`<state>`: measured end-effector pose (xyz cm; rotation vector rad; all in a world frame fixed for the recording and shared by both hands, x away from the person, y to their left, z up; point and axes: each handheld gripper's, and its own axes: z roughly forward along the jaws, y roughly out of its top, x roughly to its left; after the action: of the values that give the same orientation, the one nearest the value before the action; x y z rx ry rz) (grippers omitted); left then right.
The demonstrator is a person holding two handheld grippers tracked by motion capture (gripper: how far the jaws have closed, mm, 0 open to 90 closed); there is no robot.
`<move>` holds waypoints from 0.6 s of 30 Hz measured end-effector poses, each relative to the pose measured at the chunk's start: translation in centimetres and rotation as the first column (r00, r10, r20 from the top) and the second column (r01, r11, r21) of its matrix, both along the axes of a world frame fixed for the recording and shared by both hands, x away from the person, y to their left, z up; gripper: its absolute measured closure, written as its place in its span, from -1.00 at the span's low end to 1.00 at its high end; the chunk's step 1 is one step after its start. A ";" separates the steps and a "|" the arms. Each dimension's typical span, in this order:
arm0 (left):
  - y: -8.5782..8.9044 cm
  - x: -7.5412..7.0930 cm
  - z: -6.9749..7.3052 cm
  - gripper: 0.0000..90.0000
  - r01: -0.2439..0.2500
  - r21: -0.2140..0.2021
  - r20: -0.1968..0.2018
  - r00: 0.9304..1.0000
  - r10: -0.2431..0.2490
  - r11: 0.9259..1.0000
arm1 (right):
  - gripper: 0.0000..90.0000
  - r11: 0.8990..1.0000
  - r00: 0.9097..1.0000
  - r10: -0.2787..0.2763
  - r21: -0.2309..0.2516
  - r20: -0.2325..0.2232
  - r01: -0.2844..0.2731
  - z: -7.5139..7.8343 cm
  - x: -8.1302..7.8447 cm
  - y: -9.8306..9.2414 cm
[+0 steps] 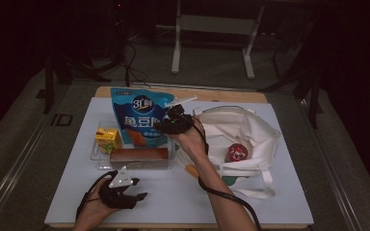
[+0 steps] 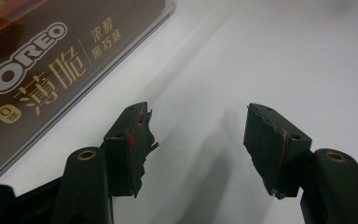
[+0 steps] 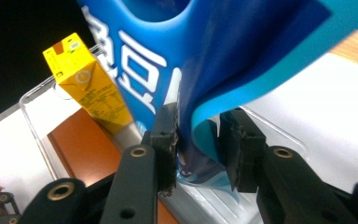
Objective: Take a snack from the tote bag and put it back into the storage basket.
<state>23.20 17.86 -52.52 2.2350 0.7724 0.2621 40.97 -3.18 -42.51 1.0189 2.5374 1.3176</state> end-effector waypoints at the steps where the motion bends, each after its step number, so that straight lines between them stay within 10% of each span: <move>1: 0.0 0.0 0.0 -0.10 0.001 0.000 -0.001 1.000 -0.001 1.000 | 0.53 1.000 1.000 0.003 0.002 0.002 -0.003 -0.1 -0.1 0.2; 18: -0.2 0.0 -0.1 -0.10 0.005 0.001 -0.006 1.000 -0.005 1.000 | 0.59 0.994 0.994 0.100 0.039 0.043 -0.102 -0.7 0.8 1.8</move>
<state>23.21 17.69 -52.61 2.2396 0.7700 0.2542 41.74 -1.37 -43.19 0.8720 2.5729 1.4063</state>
